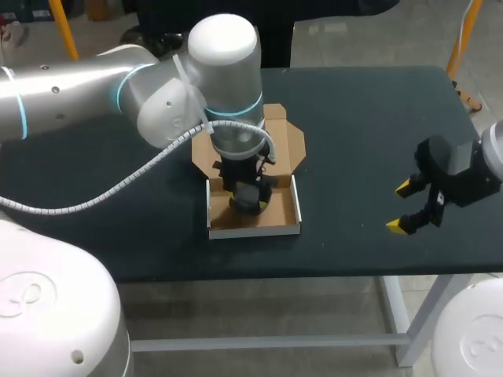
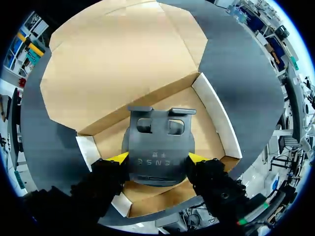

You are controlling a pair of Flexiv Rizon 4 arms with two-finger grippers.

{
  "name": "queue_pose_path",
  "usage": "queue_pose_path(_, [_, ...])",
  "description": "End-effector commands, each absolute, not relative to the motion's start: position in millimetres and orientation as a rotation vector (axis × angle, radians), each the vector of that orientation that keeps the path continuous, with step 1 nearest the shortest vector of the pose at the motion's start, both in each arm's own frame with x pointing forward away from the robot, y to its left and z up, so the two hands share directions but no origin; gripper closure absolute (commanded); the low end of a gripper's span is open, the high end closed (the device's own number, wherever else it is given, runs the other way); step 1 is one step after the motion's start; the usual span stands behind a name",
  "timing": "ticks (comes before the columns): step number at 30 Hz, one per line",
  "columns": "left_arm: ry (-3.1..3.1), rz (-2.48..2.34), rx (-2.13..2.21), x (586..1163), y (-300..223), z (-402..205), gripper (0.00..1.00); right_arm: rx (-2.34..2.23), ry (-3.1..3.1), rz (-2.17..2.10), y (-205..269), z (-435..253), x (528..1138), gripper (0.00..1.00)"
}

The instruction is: Assemble the packaging by folding the flat box into shape, placing the metal phone stand inside, and closing the box properly

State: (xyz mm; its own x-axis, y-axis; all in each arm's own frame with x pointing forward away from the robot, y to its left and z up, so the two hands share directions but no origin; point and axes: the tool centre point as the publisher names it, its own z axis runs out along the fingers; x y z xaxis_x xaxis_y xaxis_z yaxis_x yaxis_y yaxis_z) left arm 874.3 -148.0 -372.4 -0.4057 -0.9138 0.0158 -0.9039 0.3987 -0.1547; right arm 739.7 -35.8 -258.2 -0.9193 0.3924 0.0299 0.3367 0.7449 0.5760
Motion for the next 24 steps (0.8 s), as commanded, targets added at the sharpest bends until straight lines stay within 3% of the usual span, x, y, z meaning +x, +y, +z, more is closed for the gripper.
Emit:
queue_pose_path(1, [2.562, -0.197, -1.668, 876, -152, -378, 1.0, 0.602, 2.819, 0.895, -33, -260, 734, 0.0])
queue_pose_path(24, [2.549, -0.156, -1.705, 883, -154, -398, 1.0, 0.602, 2.819, 0.895, -33, -260, 734, 0.0])
